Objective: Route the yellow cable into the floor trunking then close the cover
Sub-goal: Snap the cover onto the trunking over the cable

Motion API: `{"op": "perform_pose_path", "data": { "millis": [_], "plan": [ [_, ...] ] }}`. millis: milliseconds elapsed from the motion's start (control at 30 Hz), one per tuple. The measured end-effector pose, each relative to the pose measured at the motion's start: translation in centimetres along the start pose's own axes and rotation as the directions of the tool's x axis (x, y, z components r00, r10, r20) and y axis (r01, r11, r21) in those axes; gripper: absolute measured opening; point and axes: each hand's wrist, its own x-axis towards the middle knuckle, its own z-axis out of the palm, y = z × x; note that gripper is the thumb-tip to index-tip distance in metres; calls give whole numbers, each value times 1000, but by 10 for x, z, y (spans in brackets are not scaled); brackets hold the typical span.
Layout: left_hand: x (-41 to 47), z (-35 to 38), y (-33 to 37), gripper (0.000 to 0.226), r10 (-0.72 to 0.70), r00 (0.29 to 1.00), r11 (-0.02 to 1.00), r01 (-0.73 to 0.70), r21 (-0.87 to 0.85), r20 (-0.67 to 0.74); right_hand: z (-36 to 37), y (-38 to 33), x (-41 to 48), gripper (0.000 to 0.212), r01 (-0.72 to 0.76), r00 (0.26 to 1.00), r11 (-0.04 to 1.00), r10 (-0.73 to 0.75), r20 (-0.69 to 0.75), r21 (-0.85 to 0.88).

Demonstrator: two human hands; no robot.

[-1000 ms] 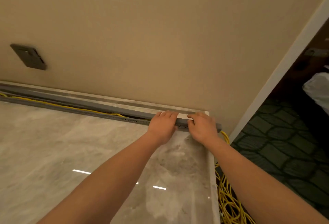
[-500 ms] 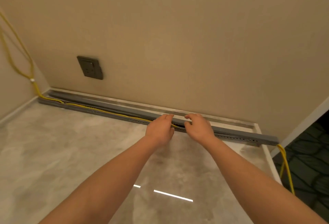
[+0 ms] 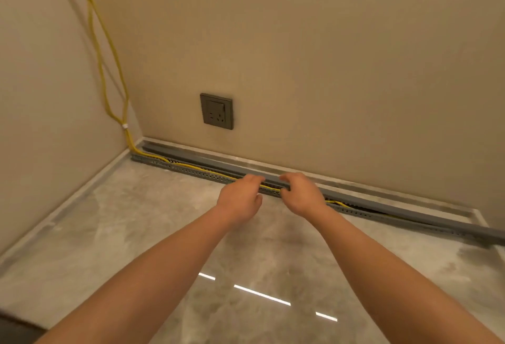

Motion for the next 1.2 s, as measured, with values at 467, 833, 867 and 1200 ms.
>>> {"op": "perform_pose_path", "data": {
  "millis": [467, 833, 867, 1200],
  "plan": [
    [-28, -30, -131, 48, -213, 973, 976, 216, 32, -86, 55, -119, 56, 41, 247, 967, 969, -249, 62, 24],
    [0, -55, -296, 56, -82, 994, 975, 95, 203, -74, 124, -227, 136, 41, 193, 980, 974, -198, 26, 122],
    [4, -56, -307, 57, -72, 996, 973, 82, 213, -55, 130, -237, 142, 40, 189, 981, 974, -192, 12, 127],
    [24, -48, -361, 53, 38, 994, 973, -15, 232, -98, 168, -284, 193, 29, 95, 995, 989, -91, -41, 117]
  ]
}}
